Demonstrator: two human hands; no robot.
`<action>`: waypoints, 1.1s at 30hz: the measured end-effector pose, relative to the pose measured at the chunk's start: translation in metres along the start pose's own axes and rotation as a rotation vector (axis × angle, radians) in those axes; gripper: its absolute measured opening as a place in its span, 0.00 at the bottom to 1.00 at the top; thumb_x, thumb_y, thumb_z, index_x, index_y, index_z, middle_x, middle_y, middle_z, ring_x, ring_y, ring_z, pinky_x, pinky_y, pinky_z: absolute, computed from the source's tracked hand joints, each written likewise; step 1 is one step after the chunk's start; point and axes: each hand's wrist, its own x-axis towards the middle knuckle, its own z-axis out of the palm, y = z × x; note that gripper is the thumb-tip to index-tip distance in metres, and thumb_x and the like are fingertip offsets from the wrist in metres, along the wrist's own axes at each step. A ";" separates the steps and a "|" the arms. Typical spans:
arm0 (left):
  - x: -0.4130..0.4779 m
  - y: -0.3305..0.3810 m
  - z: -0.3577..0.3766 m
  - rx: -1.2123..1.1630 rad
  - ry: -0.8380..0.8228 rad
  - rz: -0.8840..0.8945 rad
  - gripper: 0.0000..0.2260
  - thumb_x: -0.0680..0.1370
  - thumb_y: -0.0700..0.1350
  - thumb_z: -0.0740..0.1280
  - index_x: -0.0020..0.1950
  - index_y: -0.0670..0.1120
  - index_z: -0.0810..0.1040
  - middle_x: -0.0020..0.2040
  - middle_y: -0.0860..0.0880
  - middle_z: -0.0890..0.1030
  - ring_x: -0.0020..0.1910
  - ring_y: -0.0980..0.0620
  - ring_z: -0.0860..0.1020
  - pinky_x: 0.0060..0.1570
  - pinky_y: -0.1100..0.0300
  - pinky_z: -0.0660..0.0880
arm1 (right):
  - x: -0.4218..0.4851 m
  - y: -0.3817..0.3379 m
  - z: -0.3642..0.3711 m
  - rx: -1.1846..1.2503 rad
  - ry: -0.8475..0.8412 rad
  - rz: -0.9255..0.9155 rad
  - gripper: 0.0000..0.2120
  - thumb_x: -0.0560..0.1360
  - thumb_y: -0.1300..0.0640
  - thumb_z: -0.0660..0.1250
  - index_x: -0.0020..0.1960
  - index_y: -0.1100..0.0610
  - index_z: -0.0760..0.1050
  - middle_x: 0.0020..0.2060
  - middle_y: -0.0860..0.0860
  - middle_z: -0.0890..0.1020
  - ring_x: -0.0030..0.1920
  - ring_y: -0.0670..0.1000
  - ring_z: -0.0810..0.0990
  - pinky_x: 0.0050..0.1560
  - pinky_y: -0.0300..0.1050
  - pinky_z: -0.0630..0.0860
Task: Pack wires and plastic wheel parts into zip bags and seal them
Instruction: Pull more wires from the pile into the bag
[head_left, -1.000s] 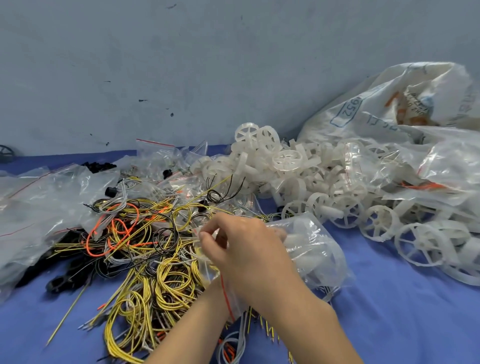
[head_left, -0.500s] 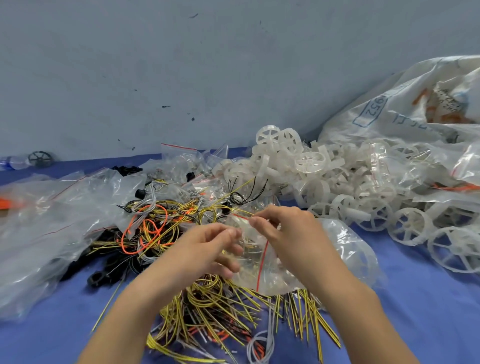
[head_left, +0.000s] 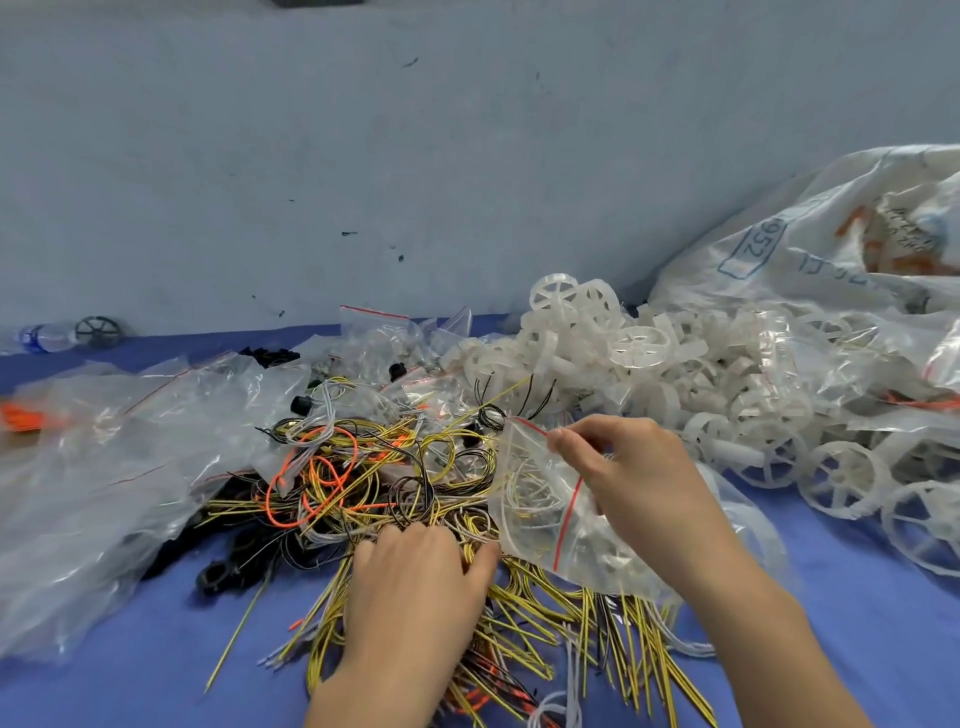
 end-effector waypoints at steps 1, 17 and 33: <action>0.001 0.002 0.000 0.019 -0.008 -0.018 0.23 0.77 0.67 0.52 0.40 0.51 0.76 0.40 0.54 0.78 0.47 0.50 0.72 0.51 0.51 0.68 | 0.001 0.001 0.000 0.000 -0.005 0.001 0.12 0.79 0.44 0.65 0.48 0.48 0.84 0.23 0.35 0.75 0.27 0.36 0.74 0.29 0.32 0.64; 0.019 -0.025 -0.029 -0.952 -0.219 -0.025 0.07 0.77 0.53 0.67 0.49 0.50 0.79 0.31 0.53 0.81 0.22 0.60 0.69 0.27 0.65 0.67 | 0.008 0.005 -0.001 0.005 -0.049 -0.007 0.11 0.79 0.44 0.65 0.48 0.47 0.83 0.24 0.29 0.74 0.29 0.34 0.75 0.31 0.35 0.64; 0.023 -0.054 -0.077 -1.060 0.208 0.226 0.10 0.74 0.57 0.62 0.49 0.62 0.82 0.35 0.51 0.81 0.32 0.57 0.78 0.38 0.67 0.76 | 0.000 -0.009 -0.010 -0.054 -0.087 -0.040 0.08 0.79 0.44 0.64 0.50 0.44 0.81 0.37 0.38 0.78 0.38 0.36 0.76 0.36 0.34 0.68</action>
